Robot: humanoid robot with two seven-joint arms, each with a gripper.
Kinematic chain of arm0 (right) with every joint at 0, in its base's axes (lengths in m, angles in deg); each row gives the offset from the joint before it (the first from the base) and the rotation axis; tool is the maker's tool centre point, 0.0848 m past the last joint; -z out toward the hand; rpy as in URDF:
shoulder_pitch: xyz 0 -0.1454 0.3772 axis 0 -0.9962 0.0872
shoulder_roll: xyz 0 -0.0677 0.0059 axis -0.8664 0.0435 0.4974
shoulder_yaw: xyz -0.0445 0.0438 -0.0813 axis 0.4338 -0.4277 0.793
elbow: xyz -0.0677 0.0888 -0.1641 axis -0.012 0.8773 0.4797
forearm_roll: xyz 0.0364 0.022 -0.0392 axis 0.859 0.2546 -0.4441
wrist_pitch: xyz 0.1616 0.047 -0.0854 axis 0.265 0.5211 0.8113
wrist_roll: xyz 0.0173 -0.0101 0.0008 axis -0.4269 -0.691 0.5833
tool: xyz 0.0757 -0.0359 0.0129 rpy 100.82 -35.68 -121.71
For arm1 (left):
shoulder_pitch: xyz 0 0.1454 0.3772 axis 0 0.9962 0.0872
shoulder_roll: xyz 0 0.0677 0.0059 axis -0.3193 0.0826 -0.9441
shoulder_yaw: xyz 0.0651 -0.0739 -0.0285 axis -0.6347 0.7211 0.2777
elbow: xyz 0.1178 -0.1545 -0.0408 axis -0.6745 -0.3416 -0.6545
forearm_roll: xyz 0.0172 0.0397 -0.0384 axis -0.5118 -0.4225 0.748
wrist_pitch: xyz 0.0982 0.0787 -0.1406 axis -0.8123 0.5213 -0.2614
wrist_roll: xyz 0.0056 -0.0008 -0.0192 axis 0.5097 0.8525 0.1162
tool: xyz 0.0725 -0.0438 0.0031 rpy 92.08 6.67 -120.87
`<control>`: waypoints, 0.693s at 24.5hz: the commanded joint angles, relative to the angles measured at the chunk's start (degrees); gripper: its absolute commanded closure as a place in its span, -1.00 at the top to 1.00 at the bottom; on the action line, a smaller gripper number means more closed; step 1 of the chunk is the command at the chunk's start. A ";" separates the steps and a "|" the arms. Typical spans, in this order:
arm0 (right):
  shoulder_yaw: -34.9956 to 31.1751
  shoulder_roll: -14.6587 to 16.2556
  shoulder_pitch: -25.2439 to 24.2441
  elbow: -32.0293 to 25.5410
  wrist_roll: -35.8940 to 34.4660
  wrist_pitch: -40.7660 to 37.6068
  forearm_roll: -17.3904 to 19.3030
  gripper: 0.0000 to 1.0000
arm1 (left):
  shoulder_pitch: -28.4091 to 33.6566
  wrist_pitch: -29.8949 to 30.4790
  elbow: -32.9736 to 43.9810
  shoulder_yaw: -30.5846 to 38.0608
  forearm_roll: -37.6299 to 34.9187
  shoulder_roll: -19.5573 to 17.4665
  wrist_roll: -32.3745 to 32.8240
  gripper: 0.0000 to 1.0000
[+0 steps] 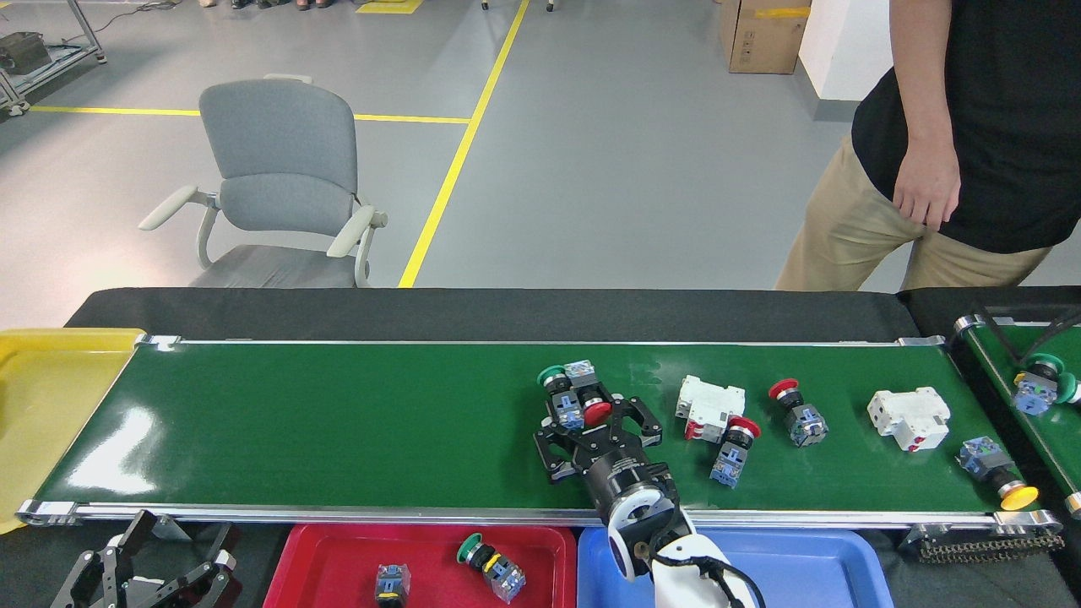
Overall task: Pick switch part from conveyor to tray
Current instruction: 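Grasp the green-capped switch with the right gripper and place it in the red tray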
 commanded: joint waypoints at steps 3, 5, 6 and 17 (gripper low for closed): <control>11.21 4.82 -4.11 -10.29 -1.18 -7.51 -0.44 1.00 | -0.34 -0.07 0.46 0.28 -0.11 -0.74 -0.22 1.00; 14.73 6.05 -3.93 -10.55 -1.88 -8.74 -0.44 1.00 | -0.34 -0.07 0.46 0.28 -0.11 -0.74 -0.22 1.00; 15.08 6.14 -4.02 -10.55 -1.88 -8.65 -0.44 1.00 | -0.34 -0.07 0.46 0.19 -0.11 -0.74 -0.22 1.00; -8.56 6.67 -22.21 -22.15 -5.31 11.83 0.00 1.00 | 1.33 -4.29 1.69 -2.71 -1.51 -0.83 0.65 1.00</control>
